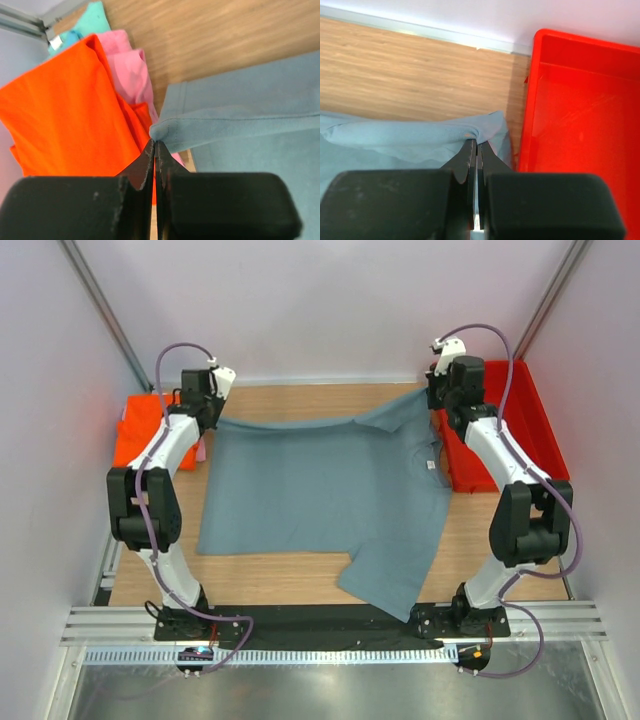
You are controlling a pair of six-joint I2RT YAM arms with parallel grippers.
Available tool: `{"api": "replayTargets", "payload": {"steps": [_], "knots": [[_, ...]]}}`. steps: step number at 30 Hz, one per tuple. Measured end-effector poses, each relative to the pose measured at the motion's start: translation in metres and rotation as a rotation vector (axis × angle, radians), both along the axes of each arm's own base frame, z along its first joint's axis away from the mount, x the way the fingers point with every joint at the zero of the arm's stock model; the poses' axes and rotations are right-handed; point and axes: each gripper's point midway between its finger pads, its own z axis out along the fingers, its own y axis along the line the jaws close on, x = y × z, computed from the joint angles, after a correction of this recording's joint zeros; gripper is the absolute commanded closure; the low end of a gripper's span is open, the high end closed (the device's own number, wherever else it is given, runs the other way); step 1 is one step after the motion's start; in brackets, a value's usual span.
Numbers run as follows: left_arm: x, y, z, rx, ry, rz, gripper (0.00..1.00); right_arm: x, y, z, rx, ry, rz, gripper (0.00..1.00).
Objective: Fold and stack the t-shirts
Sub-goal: Fold the tshirt
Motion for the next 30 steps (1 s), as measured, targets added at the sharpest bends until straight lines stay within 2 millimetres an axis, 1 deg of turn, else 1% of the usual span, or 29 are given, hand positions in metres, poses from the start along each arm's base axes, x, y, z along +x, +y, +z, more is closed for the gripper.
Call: {"api": "replayTargets", "payload": {"steps": [2,3,7,10,13,17,20,22,25,30], "knots": [[-0.009,-0.001,-0.003,-0.008,0.008,-0.002,1.00,-0.012,0.001,-0.002,0.017,0.008,0.004,0.99],[-0.014,-0.002,-0.007,-0.012,0.018,-0.004,1.00,-0.020,0.002,-0.005,0.023,0.019,0.004,0.99],[-0.035,-0.003,-0.025,-0.021,0.065,-0.011,1.00,-0.050,0.001,-0.029,0.035,0.076,0.003,0.99],[-0.046,-0.003,-0.038,-0.023,0.092,-0.012,1.00,-0.066,0.001,-0.041,0.039,0.106,0.003,0.99],[-0.056,-0.003,-0.051,-0.028,0.120,-0.007,1.00,-0.081,0.001,-0.047,0.043,0.122,0.003,0.99],[-0.067,-0.002,-0.060,-0.033,0.138,0.000,1.00,-0.094,0.001,-0.040,0.055,0.107,0.005,0.99],[-0.072,-0.001,-0.059,-0.034,0.134,0.004,1.00,-0.100,0.002,-0.034,0.070,0.095,0.006,0.99],[-0.072,0.001,-0.056,-0.035,0.123,0.007,1.00,-0.105,0.003,-0.034,0.075,0.093,0.007,0.99],[-0.072,0.002,-0.055,-0.036,0.116,0.010,1.00,-0.112,0.003,-0.044,0.078,0.110,0.009,0.99],[-0.076,0.004,-0.062,-0.038,0.128,0.016,1.00,-0.123,0.006,-0.066,0.082,0.164,0.011,0.99]]}}
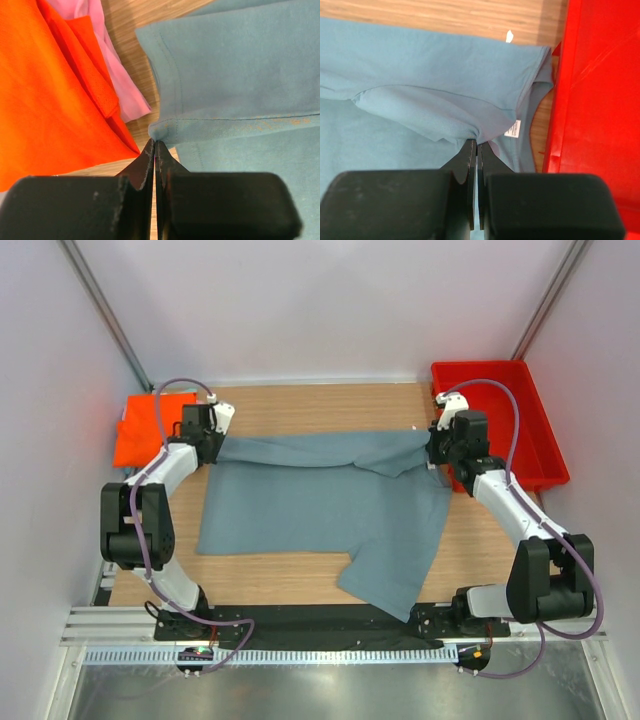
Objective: Fold and stack the t-shirts
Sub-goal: Fold the tshirt
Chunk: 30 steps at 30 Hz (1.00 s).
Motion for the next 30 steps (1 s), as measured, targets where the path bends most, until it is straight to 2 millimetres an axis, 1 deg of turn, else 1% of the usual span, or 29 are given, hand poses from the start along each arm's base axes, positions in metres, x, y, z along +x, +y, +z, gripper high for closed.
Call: {"api": "replayTargets", "payload": {"steps": [4,12,17,21,25,30], "knots": [[-0.005,0.001,-0.007,-0.001,0.015,0.003,1.00,-0.005,0.002,-0.009,0.006,0.023,0.002,0.99],[-0.009,0.002,-0.017,-0.011,0.027,0.017,1.00,-0.005,0.004,-0.010,0.010,0.025,0.007,0.99],[-0.012,0.004,-0.030,-0.015,0.051,0.027,1.00,-0.004,0.007,-0.016,0.009,0.037,0.013,0.99],[-0.013,0.006,-0.040,-0.015,0.073,0.035,1.00,0.000,0.009,-0.029,0.005,0.065,0.019,0.99],[-0.014,0.008,-0.043,-0.016,0.080,0.040,1.00,0.007,0.010,-0.045,0.001,0.101,0.020,0.99],[-0.014,0.009,-0.049,-0.016,0.093,0.042,1.00,0.025,0.012,-0.057,-0.006,0.125,0.020,0.99]]}}
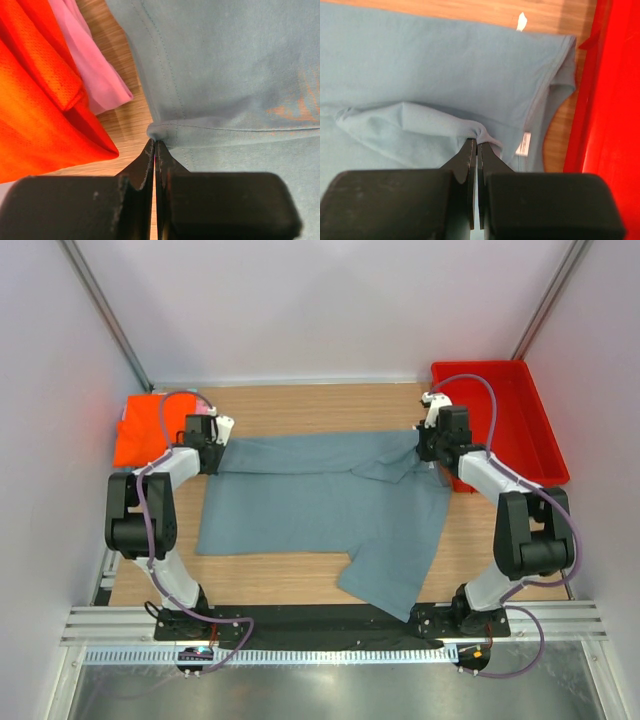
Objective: Fold and stack the t-shirts
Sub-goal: Fold the tshirt
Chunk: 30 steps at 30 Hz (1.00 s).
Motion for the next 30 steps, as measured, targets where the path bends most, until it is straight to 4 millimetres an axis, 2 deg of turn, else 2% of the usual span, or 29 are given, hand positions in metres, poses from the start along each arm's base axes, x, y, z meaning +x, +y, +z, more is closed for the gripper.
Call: {"api": "replayTargets", "payload": {"steps": [9,15,16,17,18,20,21,23,26,29,30], "knots": [[-0.001,0.000,-0.005,0.000,0.013,0.001,1.00,0.050,-0.001,-0.005,-0.025,-0.037,-0.018,0.99],[-0.001,0.000,-0.005,-0.002,0.011,0.003,1.00,0.069,-0.005,-0.006,-0.051,-0.061,-0.038,0.99],[-0.001,0.000,-0.005,-0.002,0.011,0.003,1.00,0.070,-0.006,-0.007,-0.058,-0.060,-0.043,0.95],[-0.001,0.000,-0.005,-0.002,0.011,0.003,1.00,0.070,-0.008,-0.009,-0.065,-0.057,-0.048,0.81],[-0.001,0.000,-0.005,-0.003,0.011,0.003,1.00,0.070,-0.010,-0.010,-0.069,-0.056,-0.056,0.73],[-0.001,0.000,-0.005,-0.003,0.011,0.004,1.00,0.071,-0.013,-0.010,-0.090,-0.057,-0.071,0.58],[-0.001,0.000,-0.005,-0.003,0.011,0.004,1.00,0.071,-0.016,-0.008,-0.099,-0.062,-0.079,0.55],[-0.001,0.000,-0.005,-0.005,0.010,0.006,1.00,0.069,-0.019,-0.003,-0.119,-0.076,-0.082,0.49],[-0.001,0.000,-0.005,-0.007,0.010,0.009,1.00,0.053,-0.020,0.013,-0.122,-0.106,-0.072,0.48],[-0.001,0.000,-0.005,-0.011,0.009,0.018,1.00,0.030,-0.007,0.042,-0.072,-0.146,0.001,0.49],[-0.001,0.000,-0.005,-0.013,0.009,0.021,0.93,0.024,0.000,0.052,-0.046,-0.160,0.034,0.49]]}}
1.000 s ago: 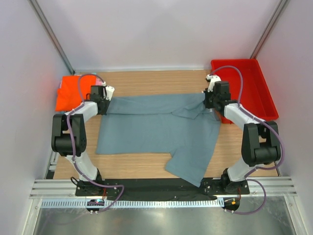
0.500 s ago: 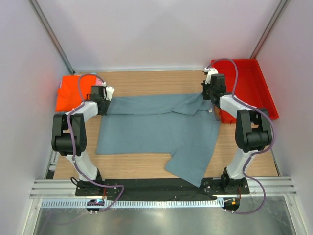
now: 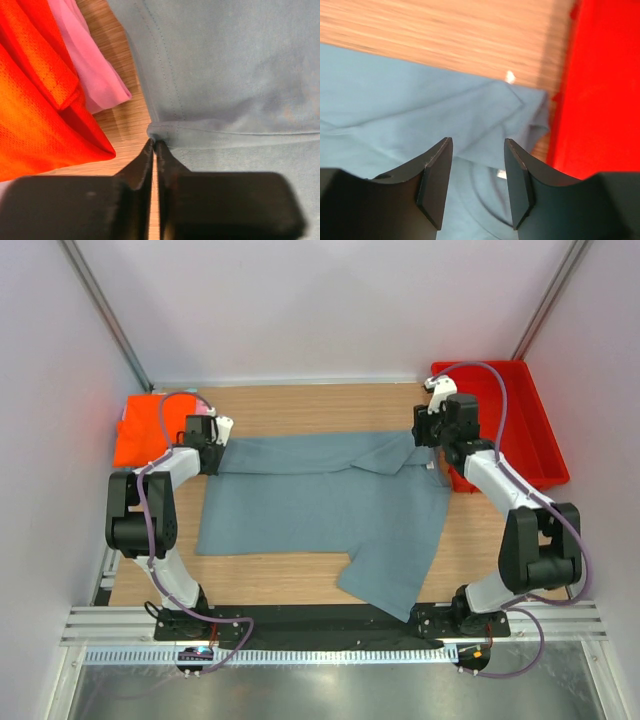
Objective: Fold and stack the t-shirts
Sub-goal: Fold the tshirt
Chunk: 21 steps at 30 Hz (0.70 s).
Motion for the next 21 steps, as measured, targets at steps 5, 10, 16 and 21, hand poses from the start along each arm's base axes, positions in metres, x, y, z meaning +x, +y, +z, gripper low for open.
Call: {"api": "replayTargets", "payload": {"steps": [5,10,16,21], "knots": [[-0.002,0.002,-0.002,-0.004,0.000,0.029,0.56,-0.011,0.031,-0.003,0.104,0.054,0.133,0.54],[-0.014,0.002,-0.011,-0.012,0.025,0.046,0.43,-0.025,0.048,-0.077,0.173,0.298,0.176,0.55],[-0.022,0.002,-0.004,-0.019,0.007,0.055,0.40,-0.048,0.054,-0.124,0.212,0.481,0.182,0.56],[-0.021,0.002,0.004,-0.022,-0.015,0.057,0.39,-0.045,0.058,-0.119,0.228,0.475,0.197,0.56]]}}
